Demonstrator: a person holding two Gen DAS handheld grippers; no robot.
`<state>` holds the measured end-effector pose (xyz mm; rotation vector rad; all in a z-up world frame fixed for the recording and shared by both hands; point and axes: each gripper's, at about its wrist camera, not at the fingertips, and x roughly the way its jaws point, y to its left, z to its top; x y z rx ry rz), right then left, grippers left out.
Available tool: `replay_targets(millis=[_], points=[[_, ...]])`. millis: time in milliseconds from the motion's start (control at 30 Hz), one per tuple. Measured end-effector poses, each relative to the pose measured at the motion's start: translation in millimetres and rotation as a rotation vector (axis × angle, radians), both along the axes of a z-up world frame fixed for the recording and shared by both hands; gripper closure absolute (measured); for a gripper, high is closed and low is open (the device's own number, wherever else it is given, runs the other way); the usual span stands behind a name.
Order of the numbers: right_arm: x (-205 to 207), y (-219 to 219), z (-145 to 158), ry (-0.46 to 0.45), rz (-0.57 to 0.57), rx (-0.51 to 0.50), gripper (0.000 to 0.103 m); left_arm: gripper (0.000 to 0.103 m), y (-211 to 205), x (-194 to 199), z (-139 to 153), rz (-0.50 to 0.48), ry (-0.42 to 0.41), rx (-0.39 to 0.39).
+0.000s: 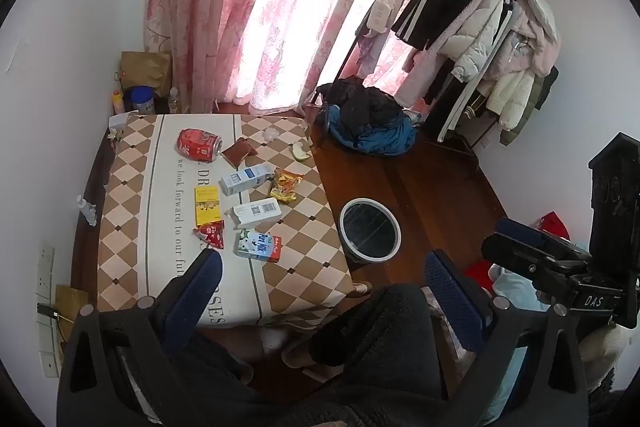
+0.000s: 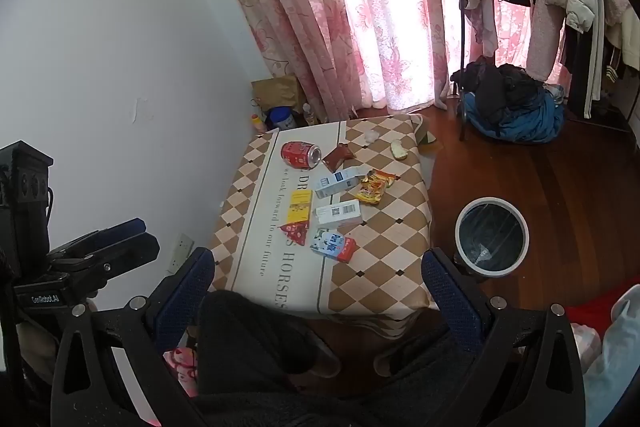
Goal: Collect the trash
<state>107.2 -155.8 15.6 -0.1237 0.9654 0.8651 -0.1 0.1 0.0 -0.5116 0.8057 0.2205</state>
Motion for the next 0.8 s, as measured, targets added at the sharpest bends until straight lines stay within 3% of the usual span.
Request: replay_targets(millis=[800], points=[[2.3,0.9,-0.9,0.002,-0.001,0.000,0.000,0.000,-0.3,0.1,0.2,-0.003,-0.001,0.008]])
